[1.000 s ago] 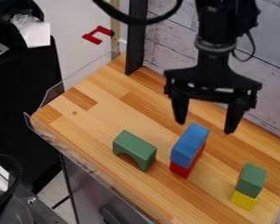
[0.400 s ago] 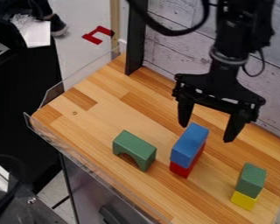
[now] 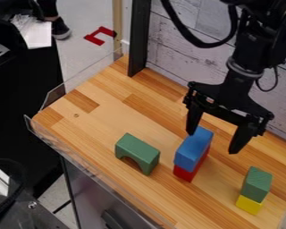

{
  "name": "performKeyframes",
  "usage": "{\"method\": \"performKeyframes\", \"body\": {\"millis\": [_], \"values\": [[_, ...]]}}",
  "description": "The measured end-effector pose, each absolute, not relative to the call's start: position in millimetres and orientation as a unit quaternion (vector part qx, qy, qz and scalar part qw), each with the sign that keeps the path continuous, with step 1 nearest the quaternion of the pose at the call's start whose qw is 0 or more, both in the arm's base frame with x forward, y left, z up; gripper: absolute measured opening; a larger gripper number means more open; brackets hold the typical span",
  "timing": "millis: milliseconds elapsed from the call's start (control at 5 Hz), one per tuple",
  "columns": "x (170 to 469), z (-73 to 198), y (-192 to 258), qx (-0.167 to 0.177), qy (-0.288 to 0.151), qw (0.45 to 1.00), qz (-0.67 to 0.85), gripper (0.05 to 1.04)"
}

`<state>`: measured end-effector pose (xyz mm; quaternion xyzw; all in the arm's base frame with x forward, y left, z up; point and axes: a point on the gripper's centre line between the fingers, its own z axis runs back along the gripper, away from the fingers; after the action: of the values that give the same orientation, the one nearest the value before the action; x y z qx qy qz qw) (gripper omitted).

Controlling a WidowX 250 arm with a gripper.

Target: Put the blue block on top of the arch

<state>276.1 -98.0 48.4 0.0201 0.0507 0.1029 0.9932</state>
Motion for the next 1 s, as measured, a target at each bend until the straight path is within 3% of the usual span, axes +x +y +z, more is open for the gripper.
{"method": "performKeyframes", "body": {"millis": [1000], "values": [[268.7, 29.7, -75.1, -0.018, 0.068, 0.986, 0.148, 1.000]]}}
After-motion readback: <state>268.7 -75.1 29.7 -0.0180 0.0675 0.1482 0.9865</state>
